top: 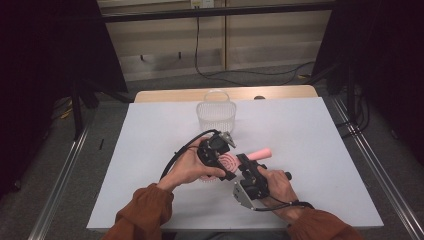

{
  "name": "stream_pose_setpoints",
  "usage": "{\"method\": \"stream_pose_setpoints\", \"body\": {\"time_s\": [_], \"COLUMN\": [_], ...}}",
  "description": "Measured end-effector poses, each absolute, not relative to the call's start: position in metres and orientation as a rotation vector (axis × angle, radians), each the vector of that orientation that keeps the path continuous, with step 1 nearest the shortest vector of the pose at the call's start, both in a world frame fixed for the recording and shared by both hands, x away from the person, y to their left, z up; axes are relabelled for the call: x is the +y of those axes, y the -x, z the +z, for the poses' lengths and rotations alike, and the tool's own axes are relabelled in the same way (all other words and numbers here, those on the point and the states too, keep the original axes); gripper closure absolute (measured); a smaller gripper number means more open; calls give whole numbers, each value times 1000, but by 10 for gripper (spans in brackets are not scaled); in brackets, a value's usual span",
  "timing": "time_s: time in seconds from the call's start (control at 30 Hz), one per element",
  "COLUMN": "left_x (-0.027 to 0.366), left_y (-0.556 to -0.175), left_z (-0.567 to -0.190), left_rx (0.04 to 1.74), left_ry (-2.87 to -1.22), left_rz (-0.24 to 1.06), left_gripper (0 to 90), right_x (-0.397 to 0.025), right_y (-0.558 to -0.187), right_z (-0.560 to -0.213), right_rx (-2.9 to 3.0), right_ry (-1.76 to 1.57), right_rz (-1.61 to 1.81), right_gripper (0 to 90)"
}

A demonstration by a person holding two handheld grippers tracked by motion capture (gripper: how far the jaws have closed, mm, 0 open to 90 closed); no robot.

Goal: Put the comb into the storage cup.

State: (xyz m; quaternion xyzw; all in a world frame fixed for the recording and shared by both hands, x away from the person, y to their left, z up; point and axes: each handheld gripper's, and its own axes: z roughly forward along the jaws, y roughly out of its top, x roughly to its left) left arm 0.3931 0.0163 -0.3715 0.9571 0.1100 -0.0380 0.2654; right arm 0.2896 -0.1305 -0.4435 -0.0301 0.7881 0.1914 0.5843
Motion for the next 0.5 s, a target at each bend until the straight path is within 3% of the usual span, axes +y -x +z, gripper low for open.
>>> {"method": "stream_pose_setpoints", "body": {"time_s": [0.5], "left_x": [17], "left_y": [-392], "left_z": [-371], "left_rx": [292], "left_ry": [-2575], "left_rz": [-98], "left_gripper": [197], "right_x": [-129], "right_y": [-289], "right_z": [-445], "right_rx": [1838], "right_ry": [84], "right_rz": [429], "right_gripper": [784]}}
